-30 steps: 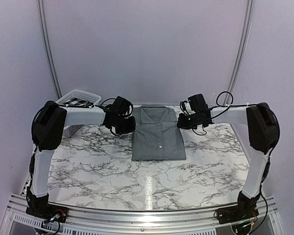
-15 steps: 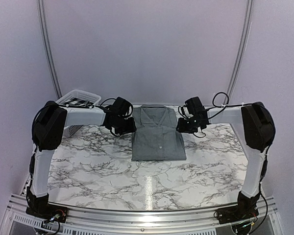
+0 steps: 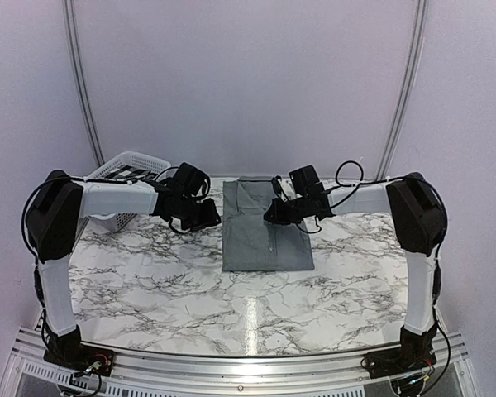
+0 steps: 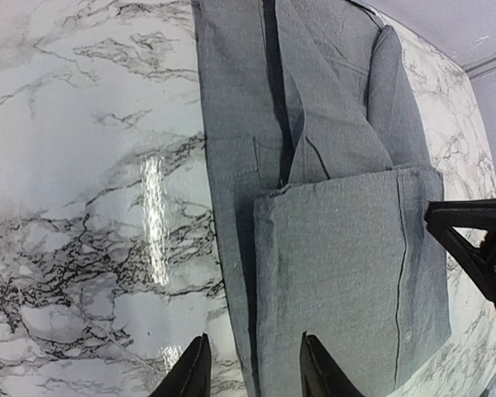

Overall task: Fold and stack the long sleeve shirts
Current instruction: Smooth out the 2/3-rectangle-folded shirt at the center of the board, then pick up the 2/3-rectangle-folded shirt from the center of the board.

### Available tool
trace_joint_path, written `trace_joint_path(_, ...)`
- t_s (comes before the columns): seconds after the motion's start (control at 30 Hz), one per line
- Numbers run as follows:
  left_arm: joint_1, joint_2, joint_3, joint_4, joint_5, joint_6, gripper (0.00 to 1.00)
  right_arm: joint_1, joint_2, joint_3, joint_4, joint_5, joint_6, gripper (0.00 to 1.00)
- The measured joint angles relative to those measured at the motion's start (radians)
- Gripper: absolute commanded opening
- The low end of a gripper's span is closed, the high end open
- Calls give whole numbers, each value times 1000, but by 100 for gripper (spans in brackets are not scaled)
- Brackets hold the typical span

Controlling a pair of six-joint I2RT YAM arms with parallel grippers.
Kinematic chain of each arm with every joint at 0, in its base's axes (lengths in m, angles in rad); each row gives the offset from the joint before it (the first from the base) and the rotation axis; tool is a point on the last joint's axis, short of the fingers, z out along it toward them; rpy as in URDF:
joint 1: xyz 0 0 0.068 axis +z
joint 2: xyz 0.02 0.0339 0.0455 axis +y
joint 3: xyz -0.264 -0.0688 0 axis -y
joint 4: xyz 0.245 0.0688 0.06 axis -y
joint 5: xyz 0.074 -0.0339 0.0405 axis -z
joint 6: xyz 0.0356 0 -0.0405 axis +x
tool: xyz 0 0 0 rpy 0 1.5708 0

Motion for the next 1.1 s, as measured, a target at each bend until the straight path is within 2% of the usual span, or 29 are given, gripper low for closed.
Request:
trace_joint_path(0.2,-9,-53,-143,25,55,-23,37,0,116,8,39,-48,16,5)
trace_joint_path(0.37,-33,-76,-219,50,119,-43,39,0,136,8,62,-51,24,6)
trace_joint_path(0.57,-74,-78,-246,97,179,-78,39,0,137,7,68,-48,38,8)
trace_joint_path(0.87,-101,-78,-305,113,197,-136,39,0,98,7,42,-24,42,9)
trace_joint_path(1.1,-119,-78,-310,115,201,-179,33,0,81,7,27,-19,42,9)
